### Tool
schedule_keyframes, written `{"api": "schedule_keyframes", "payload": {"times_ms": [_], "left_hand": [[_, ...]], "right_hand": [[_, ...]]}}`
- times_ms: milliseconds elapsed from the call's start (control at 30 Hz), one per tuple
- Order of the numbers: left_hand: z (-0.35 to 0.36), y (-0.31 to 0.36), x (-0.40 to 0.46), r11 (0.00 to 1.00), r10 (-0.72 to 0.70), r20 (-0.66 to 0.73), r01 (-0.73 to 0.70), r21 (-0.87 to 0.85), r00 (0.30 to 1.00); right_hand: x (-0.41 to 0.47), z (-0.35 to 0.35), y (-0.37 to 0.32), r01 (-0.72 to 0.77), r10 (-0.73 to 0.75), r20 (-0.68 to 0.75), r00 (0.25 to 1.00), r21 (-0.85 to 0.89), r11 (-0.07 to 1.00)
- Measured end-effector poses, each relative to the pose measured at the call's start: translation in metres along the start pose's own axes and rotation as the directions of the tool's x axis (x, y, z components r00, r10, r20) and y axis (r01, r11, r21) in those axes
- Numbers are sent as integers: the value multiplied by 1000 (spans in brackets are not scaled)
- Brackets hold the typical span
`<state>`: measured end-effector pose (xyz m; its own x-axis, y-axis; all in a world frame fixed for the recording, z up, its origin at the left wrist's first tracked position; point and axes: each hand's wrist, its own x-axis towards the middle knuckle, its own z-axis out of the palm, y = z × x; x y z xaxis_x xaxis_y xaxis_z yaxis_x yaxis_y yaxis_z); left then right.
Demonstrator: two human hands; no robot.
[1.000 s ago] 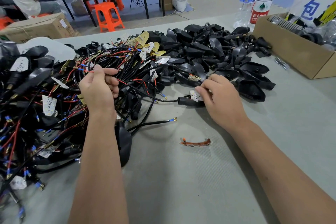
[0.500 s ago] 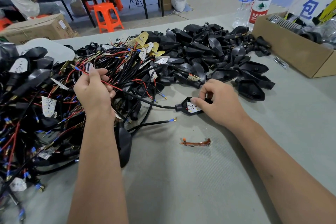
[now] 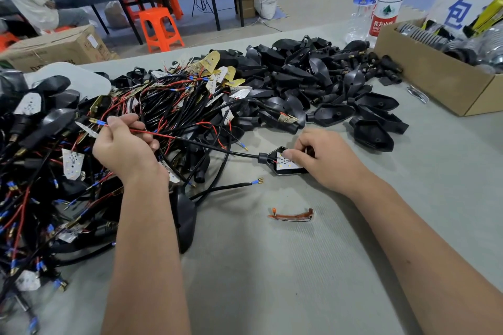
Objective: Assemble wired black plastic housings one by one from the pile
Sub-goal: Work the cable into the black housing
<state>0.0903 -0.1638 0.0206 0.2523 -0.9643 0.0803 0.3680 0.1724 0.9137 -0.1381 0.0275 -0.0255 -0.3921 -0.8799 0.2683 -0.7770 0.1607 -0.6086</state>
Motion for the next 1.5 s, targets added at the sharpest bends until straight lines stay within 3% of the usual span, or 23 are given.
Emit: {"api": "schedule_keyframes", "payload": {"times_ms": [167, 300, 467, 600, 700, 800, 933, 1100, 1167, 1233, 1367, 1500], "left_hand": [[6, 4, 0, 999, 45, 53, -44, -23, 998], [5, 3, -2, 999, 51, 56, -50, -12, 997], [2, 3, -1, 1000, 22, 58, -21, -12, 998], [2, 1, -1, 1000, 15, 54, -14, -27, 998], [2, 3, -2, 1000, 14, 50, -12, -29, 999], [1, 4, 1, 1000, -7, 39, 8, -25, 999], [1, 2, 2, 1000, 0, 60, -1, 19, 998], [5, 1, -2, 995, 9, 50, -14, 103, 999], [11, 3, -8, 997, -21, 7, 21, 69, 1000], [22, 10, -14, 993, -75, -4, 74, -89, 997], [39, 19, -30, 934, -149, 152, 189, -303, 977], [40, 16, -39, 951, -137, 274, 204, -234, 952]], "right_hand": [[-3, 0, -5, 143, -143, -93, 985, -10, 990], [-3, 5, -14, 258, -261, -86, 962, -38, 965], [-4, 13, -22, 225, -229, -95, 969, -57, 973], [-1, 20, -37, 242, -246, 7, 969, -208, 948], [1, 26, -44, 276, -273, 42, 961, -177, 945], [-1, 27, -43, 248, -251, -28, 968, -84, 965], [-3, 29, -42, 251, -258, -42, 965, -126, 960], [-3, 22, -34, 146, -149, -56, 987, -53, 988], [-4, 22, -32, 134, -138, -51, 989, -61, 989], [-2, 21, -32, 122, -125, -44, 991, -69, 990], [-1, 14, -28, 74, -72, 19, 997, -135, 988], [-3, 7, -27, 28, 3, 110, 994, -281, 959]]}}
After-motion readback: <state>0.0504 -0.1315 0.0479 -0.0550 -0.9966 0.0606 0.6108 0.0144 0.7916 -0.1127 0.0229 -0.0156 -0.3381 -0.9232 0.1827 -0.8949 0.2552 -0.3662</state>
